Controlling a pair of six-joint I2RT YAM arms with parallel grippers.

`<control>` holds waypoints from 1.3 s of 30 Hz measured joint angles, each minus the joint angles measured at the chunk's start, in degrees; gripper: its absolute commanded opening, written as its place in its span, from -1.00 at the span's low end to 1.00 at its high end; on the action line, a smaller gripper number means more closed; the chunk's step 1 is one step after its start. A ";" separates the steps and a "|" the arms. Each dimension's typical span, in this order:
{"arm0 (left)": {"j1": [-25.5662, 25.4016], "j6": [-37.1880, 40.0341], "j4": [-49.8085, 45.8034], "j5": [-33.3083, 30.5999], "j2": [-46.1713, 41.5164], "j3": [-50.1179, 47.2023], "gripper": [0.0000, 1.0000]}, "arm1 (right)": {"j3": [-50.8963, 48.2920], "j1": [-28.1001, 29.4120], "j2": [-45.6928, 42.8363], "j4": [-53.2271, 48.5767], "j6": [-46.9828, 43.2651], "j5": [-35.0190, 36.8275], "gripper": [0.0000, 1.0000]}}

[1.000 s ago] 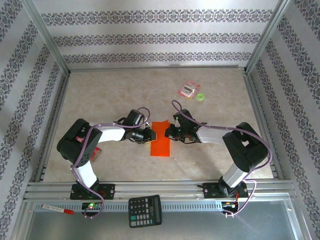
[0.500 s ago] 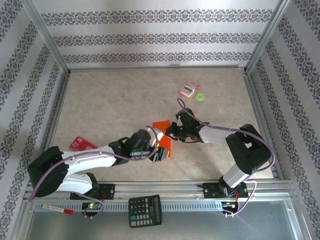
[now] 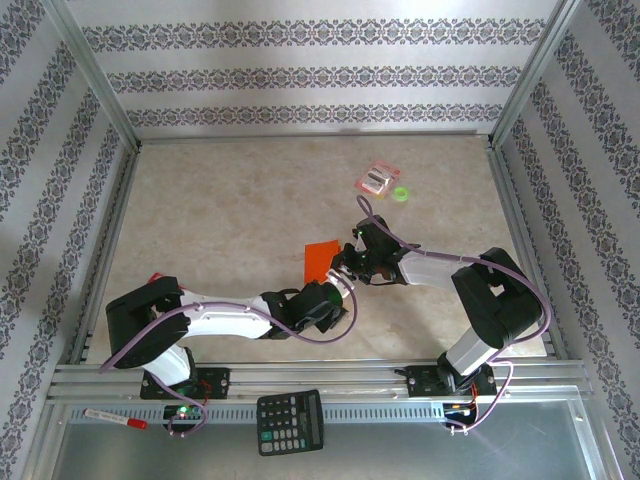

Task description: Fold a paper plane with a square sheet of paper (pick it up from the middle)

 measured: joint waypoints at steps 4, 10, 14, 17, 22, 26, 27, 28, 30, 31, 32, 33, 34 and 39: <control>0.00 0.94 -0.52 -0.50 0.00 0.50 -0.55 | -0.09 0.00 0.00 0.04 -0.02 -0.02 -0.97; 0.04 0.94 -1.57 0.00 0.26 1.01 -0.96 | -0.37 0.00 0.07 0.00 -0.04 -0.02 -0.93; 1.16 0.07 -1.42 3.15 0.22 0.96 -1.00 | -0.42 0.00 0.07 -0.04 -0.46 -0.07 -0.62; 3.28 -1.27 -0.17 7.91 -0.52 -0.22 -1.00 | -0.63 -0.63 -0.07 -0.55 -1.46 0.22 -0.22; 6.84 -3.45 1.46 15.34 -2.40 -2.60 -1.00 | -0.74 -3.17 -5.75 -7.41 -6.84 2.71 0.28; 8.46 -5.03 3.41 20.15 -2.67 -3.17 -1.00 | -0.13 -4.33 -14.69 -16.06 -14.36 7.56 0.45; 8.76 -5.33 3.72 21.09 -2.67 -3.28 -1.00 | 0.35 -4.42 -16.48 -18.40 -16.06 8.98 0.57; 9.07 -5.62 4.07 21.86 -2.67 -3.39 -1.00 | 0.85 -4.46 -17.66 -20.28 -17.51 10.21 0.62; 9.51 -6.34 4.63 23.17 -2.67 -3.54 -1.00 | 2.43 -4.46 -19.80 -25.05 -21.07 13.44 0.73; 9.70 -6.56 4.83 23.52 -2.67 -3.54 -1.00 | 3.08 -4.46 -20.39 -26.75 -22.36 14.69 0.80; 9.84 -6.75 5.01 24.09 -2.67 -3.54 -1.00 | 3.80 -4.46 -20.98 -28.57 -23.63 16.20 0.88; 9.94 -6.91 5.11 24.48 -2.67 -3.54 -1.00 | 4.50 -4.46 -21.53 -30.34 -24.72 17.86 0.93; 9.99 -7.06 5.11 24.79 -2.64 -3.54 -1.00 | 4.96 -4.46 -21.99 -31.56 -25.73 19.08 0.96; 10.21 -7.89 5.22 25.99 -2.64 -3.52 -1.00 | 5.20 -4.48 -25.64 -35.10 -28.17 24.24 0.96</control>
